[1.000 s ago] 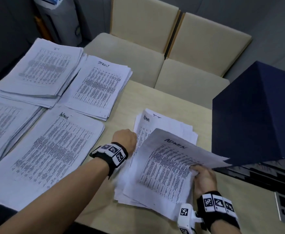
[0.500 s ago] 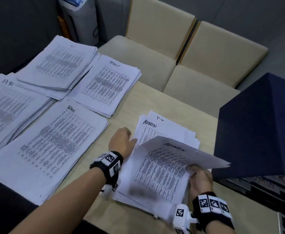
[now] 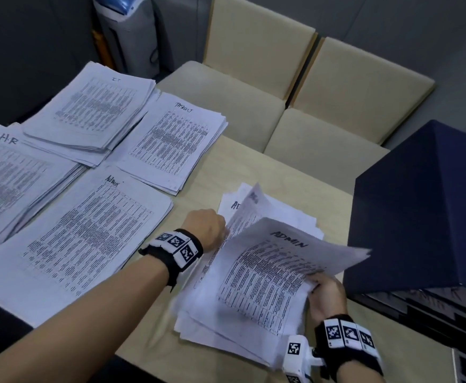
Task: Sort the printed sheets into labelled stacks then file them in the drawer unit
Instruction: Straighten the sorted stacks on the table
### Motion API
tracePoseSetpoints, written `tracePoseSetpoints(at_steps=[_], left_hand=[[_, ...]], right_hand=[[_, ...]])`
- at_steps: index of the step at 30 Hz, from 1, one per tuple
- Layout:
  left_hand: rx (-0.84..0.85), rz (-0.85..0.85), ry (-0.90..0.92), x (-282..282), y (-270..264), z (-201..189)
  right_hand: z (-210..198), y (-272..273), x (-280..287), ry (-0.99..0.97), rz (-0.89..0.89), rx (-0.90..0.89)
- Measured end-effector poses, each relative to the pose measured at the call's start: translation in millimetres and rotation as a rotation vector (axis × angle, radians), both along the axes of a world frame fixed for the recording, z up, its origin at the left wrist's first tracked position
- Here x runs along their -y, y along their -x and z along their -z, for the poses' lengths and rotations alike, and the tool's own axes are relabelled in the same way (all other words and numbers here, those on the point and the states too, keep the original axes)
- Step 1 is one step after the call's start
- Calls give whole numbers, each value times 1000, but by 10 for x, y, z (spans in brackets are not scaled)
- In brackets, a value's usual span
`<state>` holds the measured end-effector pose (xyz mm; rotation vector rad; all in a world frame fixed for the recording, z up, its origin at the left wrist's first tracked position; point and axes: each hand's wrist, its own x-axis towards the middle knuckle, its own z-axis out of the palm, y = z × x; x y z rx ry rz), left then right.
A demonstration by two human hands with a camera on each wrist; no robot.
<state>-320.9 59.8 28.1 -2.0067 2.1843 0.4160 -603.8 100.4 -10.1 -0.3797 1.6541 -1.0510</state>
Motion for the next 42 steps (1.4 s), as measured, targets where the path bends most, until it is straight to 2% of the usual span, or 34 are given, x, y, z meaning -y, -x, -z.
tracePoseSetpoints(at_steps=[2,6,9,12,14,16,21,24,26,29,32,33,35,37,38,40,42], left_hand=[[-213,-33,7,23,-42,5],[-749,-143,33,-58,-89,103],[-918,-198,4,-155,-59,180],[-886,-328,6,-169,-57,347],[-666,-482,25,-164,-52,468],[-426,-546,-3,-150,-36,541],[-288,-420,3,-65,-27,554],[-119,-261,4,-23,-98,455],[-8,-129,54,-1,-158,354],[-69,15,104,11,-223,236],[-219,26,132,-26,-252,214],[-305,2,147,-48,-257,226],[-587,-73,128,-105,-250,222],[-865,-134,42,-162,-236,175],[-940,-183,-4,-184,-228,177],[-917,-339,-5,-187,-204,261],[-695,-497,70,-147,-208,369]], right_hand=[[17,-1,12,-6,18,66],[36,-3,49,26,23,120],[-3,-7,22,34,39,122],[-10,-22,-22,24,71,111],[4,-19,-31,33,106,111],[-5,-26,-31,42,112,118],[-62,-30,-23,11,151,78],[-85,16,-24,-9,195,78],[-120,9,-36,23,172,142],[-140,-29,-57,48,126,255],[-75,-71,-59,55,89,243],[-41,-86,-44,53,88,217],[-16,-120,-32,58,62,183],[-98,-193,-35,70,3,153],[-150,-238,-44,81,-27,156],[-204,-297,-52,85,-59,169],[-174,-299,-34,38,-24,140]])
